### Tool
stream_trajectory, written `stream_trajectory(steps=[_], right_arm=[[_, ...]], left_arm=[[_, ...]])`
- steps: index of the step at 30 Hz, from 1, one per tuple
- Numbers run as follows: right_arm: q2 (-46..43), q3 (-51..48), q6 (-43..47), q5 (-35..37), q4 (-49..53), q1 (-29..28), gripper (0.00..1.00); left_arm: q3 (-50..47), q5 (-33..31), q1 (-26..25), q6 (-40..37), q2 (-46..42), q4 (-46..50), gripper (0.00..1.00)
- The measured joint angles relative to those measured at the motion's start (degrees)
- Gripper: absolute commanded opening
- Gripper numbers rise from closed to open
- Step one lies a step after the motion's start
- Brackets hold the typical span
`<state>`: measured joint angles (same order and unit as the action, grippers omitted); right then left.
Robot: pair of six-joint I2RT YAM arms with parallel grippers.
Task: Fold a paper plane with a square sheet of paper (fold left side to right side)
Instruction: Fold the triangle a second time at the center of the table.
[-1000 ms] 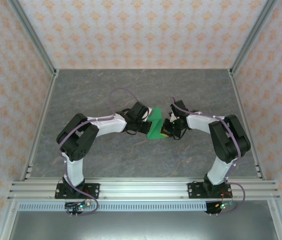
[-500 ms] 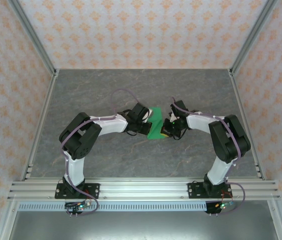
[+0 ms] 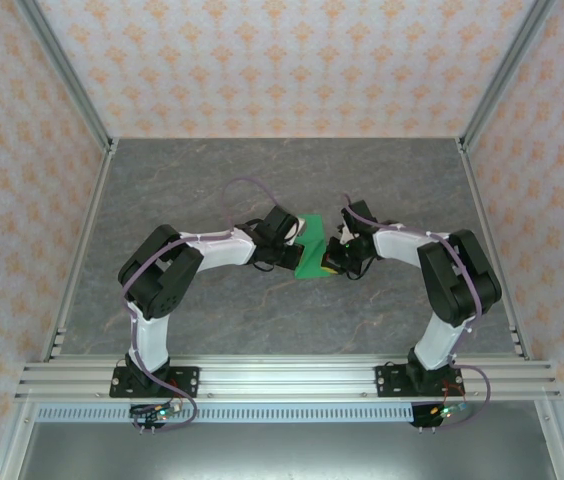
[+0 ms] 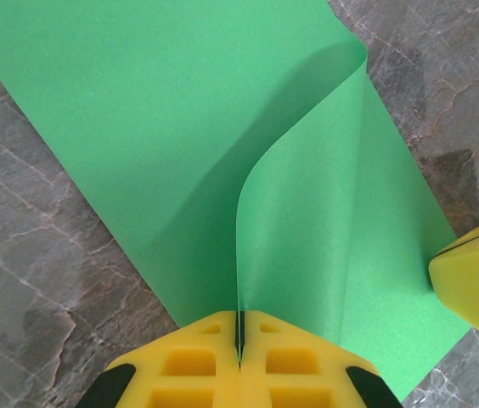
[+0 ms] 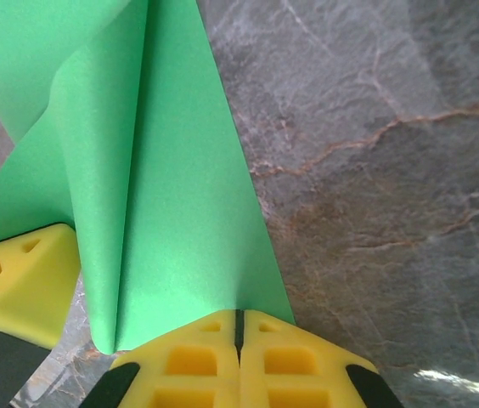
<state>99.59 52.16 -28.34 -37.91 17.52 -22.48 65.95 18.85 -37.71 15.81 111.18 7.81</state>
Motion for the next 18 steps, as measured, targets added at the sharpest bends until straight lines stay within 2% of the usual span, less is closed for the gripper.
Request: stream_trajectory(steps=[5,10,18], right_arm=[[-1.99,-0.22,-0.90,-0.94,-1.92,0.17,0.05],[-3.65,-0.17,-4.13,-2.64,-8.59,0.48,0.05],[0.59,1.22,-7.89,-3.85,-15.58,-0.61,0.05]], left_arm=[[0.00,0.00,0.00,-0.76,0.00,0.00,0.04],[0.00,0.00,0.00,-0.92,0.00,0.00,0.04],[0.00,0.00,0.00,-0.94,0.00,0.00,0.03]])
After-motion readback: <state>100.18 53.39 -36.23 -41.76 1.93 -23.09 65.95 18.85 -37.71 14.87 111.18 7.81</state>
